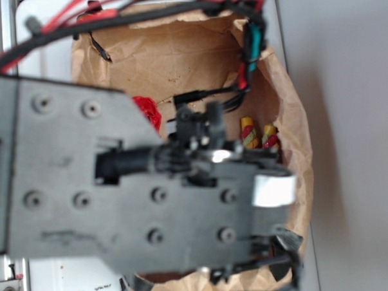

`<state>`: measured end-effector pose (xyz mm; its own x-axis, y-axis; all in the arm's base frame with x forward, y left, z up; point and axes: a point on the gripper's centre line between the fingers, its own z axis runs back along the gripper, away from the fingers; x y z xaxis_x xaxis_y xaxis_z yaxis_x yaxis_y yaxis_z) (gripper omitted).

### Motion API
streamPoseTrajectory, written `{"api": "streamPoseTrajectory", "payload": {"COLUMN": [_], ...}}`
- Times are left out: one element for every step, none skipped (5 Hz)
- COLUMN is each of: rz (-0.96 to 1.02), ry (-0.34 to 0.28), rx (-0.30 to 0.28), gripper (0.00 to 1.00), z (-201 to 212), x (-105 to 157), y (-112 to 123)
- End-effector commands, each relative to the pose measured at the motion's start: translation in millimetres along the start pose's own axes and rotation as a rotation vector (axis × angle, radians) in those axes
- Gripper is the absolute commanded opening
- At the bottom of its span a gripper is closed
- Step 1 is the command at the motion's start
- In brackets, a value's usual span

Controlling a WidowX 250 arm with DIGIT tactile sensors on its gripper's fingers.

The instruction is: Grab the multicolored rope.

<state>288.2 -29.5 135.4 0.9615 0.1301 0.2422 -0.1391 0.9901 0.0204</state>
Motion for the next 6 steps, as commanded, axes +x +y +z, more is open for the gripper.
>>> {"api": "streamPoseTrajectory", "payload": {"rz": [-0.004,-0.004,-0.004,-0.048,-0.082,-0.11], "ry": [-0.065,-0.065,-0.065,-0.1,-0.122,-0.143], "rx": [-0.019,-0.019,-0.019,-0.021,-0.021,-0.041], "gripper": [1.0,1.0,1.0,1.0,1.0,1.0], "z": [18.5,18.5,18.5,0.1,-15.3,-18.9], "x": [8.4,8.4,8.4,20.4,36.2,38.4], "y": [-3.6,-3.6,-3.6,-0.4,6.1,12.3]}}
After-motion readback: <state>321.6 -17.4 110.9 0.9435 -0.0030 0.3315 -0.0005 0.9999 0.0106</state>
